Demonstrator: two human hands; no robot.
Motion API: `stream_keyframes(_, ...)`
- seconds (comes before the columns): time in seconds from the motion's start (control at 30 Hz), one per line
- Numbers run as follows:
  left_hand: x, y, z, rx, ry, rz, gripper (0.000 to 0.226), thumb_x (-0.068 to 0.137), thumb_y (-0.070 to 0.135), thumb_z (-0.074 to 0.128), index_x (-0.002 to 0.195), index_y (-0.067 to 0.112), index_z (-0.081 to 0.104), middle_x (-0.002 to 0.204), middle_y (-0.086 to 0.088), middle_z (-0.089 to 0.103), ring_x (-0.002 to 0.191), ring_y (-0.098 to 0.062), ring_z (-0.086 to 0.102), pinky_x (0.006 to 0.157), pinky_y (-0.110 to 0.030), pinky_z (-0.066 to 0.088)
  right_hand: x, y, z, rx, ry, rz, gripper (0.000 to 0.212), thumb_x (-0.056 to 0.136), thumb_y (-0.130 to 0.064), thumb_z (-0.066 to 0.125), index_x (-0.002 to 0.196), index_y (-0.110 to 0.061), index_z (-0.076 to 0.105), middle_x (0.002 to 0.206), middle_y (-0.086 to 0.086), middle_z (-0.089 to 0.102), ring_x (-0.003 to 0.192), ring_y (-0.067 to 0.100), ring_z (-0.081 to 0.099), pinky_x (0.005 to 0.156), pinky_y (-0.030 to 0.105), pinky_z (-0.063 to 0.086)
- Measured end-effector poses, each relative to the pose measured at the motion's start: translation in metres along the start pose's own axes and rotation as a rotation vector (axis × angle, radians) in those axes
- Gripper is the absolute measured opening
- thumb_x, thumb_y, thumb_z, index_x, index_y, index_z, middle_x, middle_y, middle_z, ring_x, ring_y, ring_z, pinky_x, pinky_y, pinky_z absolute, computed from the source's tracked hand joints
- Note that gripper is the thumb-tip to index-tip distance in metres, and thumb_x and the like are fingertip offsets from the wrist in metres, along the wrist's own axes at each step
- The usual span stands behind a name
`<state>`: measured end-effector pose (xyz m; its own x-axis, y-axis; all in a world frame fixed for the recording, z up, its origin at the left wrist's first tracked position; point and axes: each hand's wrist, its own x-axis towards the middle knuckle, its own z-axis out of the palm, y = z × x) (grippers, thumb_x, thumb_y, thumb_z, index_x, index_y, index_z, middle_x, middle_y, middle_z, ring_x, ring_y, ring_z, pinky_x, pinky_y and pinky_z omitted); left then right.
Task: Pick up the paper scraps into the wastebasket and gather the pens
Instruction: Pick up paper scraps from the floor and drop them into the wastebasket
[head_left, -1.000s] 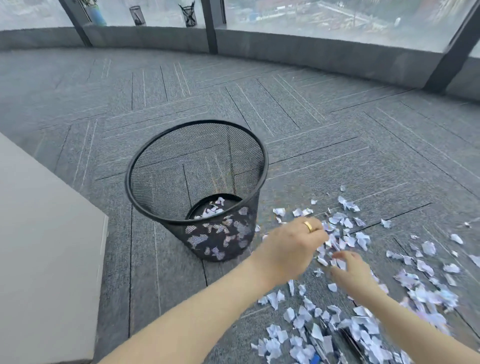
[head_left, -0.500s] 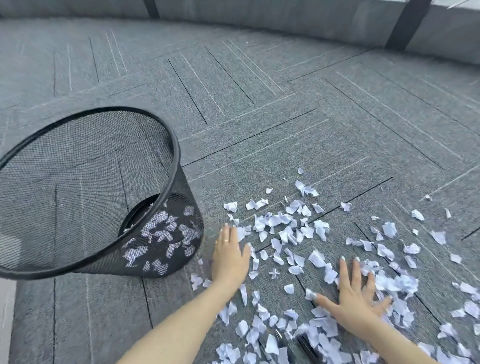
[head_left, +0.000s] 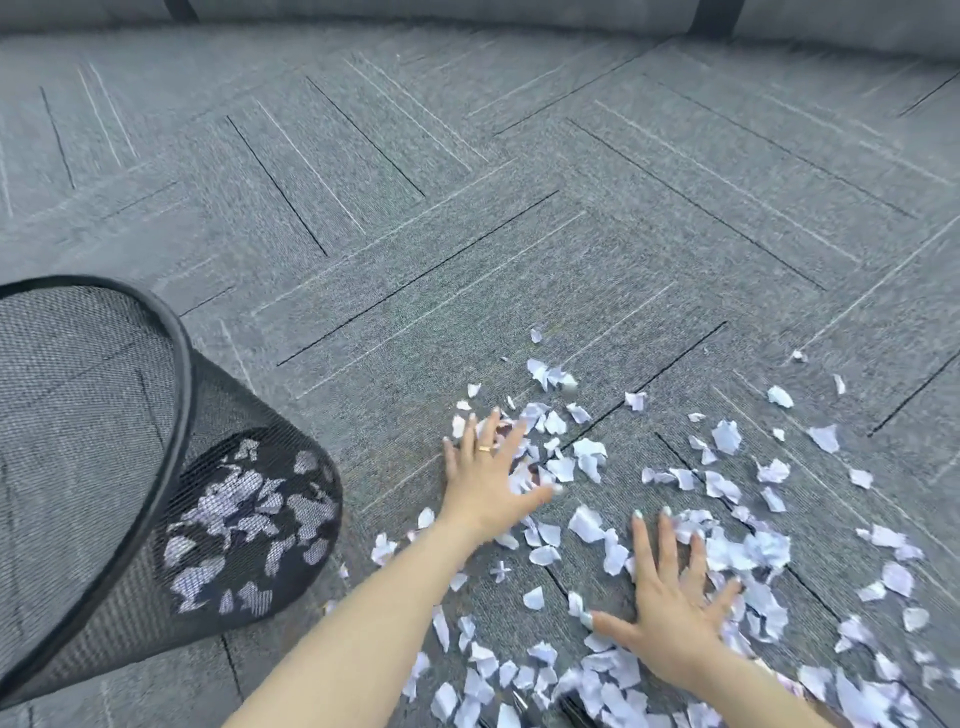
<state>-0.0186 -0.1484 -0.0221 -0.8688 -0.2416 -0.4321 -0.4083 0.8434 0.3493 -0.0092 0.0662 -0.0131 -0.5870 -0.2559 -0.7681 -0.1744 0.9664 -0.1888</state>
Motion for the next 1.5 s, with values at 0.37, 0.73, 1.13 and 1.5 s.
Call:
stream_keyframes(0.37, -0.010, 0.020, 0.013, 0.215, 0.152, 0.321, 0.031, 0.098, 0.037, 0.033, 0.101, 0.010, 0.049, 0.099, -0.006, 0.052, 0.080, -0.024, 0.057, 0.053, -0.029, 0.042, 0.001, 0.000, 0.003, 0.022, 0.038, -0.009, 0.124, 0.065, -0.076, 0.052, 0.127, -0.029, -0.044, 0.133, 0.000, -0.052, 0.121, 0.034, -0.044, 0.098, 0.067, -0.016)
stream_keyframes(0.73, -0.064, 0.030, -0.007, -0.281, 0.002, 0.105, 0.027, 0.096, 0.030, 0.040, 0.072, 0.018, 0.042, 0.066, 0.006, 0.041, 0.051, -0.008, 0.032, 0.050, -0.021, 0.028, 0.000, 0.001, 0.006, 0.013, 0.121, -0.024, 0.123, 0.065, -0.075, 0.053, 0.130, -0.028, -0.041, 0.136, 0.002, -0.049, 0.132, 0.036, -0.034, 0.100, 0.067, -0.014)
stream_keyframes(1.13, -0.122, 0.020, -0.006, -0.394, 0.113, -0.002, 0.033, 0.094, 0.032, 0.042, 0.086, 0.002, 0.054, 0.072, -0.009, 0.054, 0.053, -0.017, 0.039, 0.056, -0.031, 0.033, -0.045, 0.043, 0.051, -0.103, 0.441, -0.184, 0.081, 0.080, -0.069, 0.041, 0.146, -0.035, 0.008, 0.156, -0.006, 0.003, 0.143, 0.020, 0.004, 0.114, 0.044, -0.002)
stream_keyframes(1.5, -0.155, 0.021, -0.008, -0.340, 0.016, 0.006, 0.017, 0.095, 0.031, 0.042, 0.087, 0.018, 0.050, 0.059, 0.004, 0.044, 0.041, -0.010, 0.027, 0.041, -0.023, 0.021, -0.038, 0.034, 0.066, -0.228, 0.576, -0.495, 0.015, 0.082, -0.017, 0.067, 0.084, -0.015, 0.052, 0.071, -0.004, 0.051, 0.047, 0.013, 0.050, 0.038, 0.021, 0.035)
